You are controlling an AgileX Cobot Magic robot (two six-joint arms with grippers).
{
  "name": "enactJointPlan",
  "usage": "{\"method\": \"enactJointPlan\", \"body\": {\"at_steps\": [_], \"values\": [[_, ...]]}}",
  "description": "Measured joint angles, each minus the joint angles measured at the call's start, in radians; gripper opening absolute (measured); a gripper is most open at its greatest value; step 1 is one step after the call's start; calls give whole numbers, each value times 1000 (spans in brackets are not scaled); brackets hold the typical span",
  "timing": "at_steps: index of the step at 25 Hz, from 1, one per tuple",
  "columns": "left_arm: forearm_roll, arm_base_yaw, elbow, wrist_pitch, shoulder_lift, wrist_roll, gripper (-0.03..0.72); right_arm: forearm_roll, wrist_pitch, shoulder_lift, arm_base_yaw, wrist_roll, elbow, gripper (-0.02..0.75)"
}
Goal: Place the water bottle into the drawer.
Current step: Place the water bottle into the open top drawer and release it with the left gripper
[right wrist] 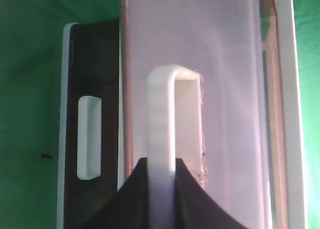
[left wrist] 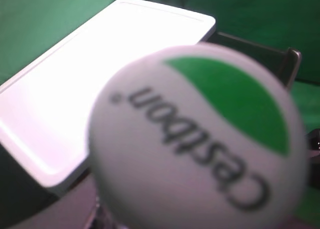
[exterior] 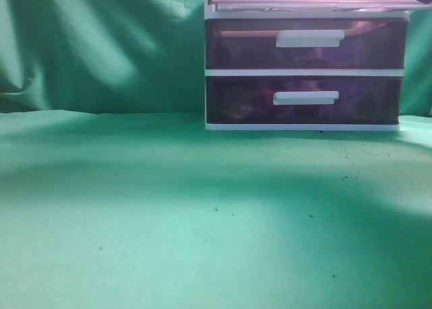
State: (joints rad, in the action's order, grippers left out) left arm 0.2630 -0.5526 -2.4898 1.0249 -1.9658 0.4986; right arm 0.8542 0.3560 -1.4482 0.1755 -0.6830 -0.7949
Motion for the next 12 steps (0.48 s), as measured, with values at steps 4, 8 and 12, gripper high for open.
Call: {"method": "enactJointPlan", "body": {"at_steps": [4, 8, 12], "values": [[36, -4, -21, -13, -79, 38, 295, 0, -2, 0, 0, 0, 0, 86], [8, -7, -21, -44, -154, 64, 295, 0, -2, 0, 0, 0, 0, 86], [-112, -35, -21, -63, -197, 70, 295, 2, -2, 0, 0, 0, 0, 86]]}}
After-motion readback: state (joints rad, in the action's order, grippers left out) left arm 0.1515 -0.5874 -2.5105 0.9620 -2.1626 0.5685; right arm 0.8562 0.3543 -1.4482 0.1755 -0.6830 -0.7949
